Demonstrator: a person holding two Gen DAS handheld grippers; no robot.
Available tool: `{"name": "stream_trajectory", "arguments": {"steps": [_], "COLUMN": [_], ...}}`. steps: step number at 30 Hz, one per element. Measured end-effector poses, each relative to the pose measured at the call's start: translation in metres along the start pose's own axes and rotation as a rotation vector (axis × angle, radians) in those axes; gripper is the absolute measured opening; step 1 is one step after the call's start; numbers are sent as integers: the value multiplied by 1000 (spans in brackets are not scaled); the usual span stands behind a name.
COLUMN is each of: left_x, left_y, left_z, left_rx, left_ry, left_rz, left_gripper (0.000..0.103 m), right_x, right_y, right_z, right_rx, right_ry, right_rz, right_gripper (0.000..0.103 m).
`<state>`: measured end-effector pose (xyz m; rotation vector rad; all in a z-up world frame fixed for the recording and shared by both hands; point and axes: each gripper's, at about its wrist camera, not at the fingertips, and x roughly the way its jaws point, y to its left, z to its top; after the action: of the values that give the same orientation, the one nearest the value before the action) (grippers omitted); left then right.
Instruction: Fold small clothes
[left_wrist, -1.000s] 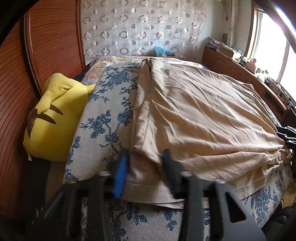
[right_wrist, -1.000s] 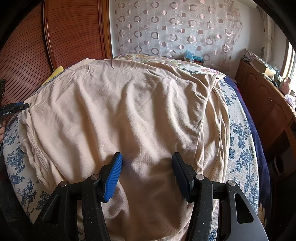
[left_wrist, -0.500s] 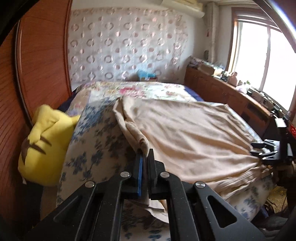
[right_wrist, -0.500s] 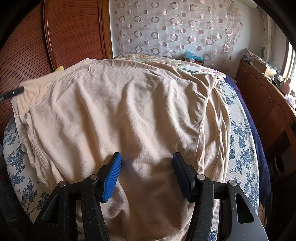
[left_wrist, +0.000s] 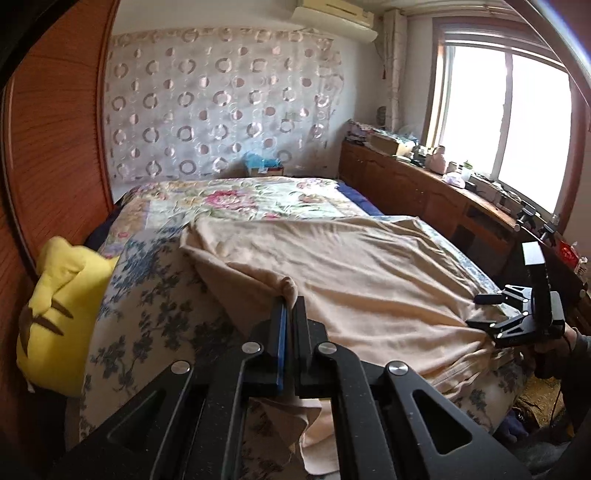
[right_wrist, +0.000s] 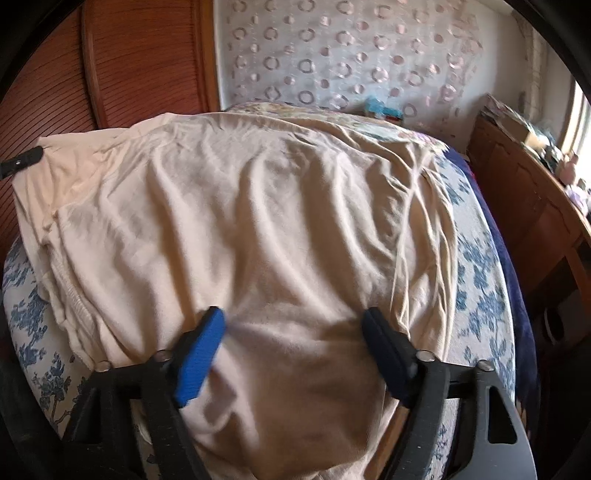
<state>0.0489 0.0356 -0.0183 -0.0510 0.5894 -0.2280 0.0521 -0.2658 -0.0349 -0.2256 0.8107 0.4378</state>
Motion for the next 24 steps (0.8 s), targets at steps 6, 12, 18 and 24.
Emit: {"name": "stream_trajectory", "arguments": {"steps": [6,12,18,24], "left_x": [8,16,23,34], "left_y": [-24,-54,-90,-135], "left_z": [15,30,48,67], "left_rx": [36,74,116,163], "left_ry": [-17,-26,-36,-22], "left_rz": [-48,-105,-193,-287], "left_gripper": [3,3,2,2], "right_x": [-4,-17,-49,-85], "right_y": [0,-2,-15,-33], "right_z": [-1,-6,-18,-27], "right_rx": [-8,-1,26,58], "right_ry": [14,19,-57,-121], "right_rz": [-10,-35,-22,-48], "right_gripper": [82,82,82,82]}}
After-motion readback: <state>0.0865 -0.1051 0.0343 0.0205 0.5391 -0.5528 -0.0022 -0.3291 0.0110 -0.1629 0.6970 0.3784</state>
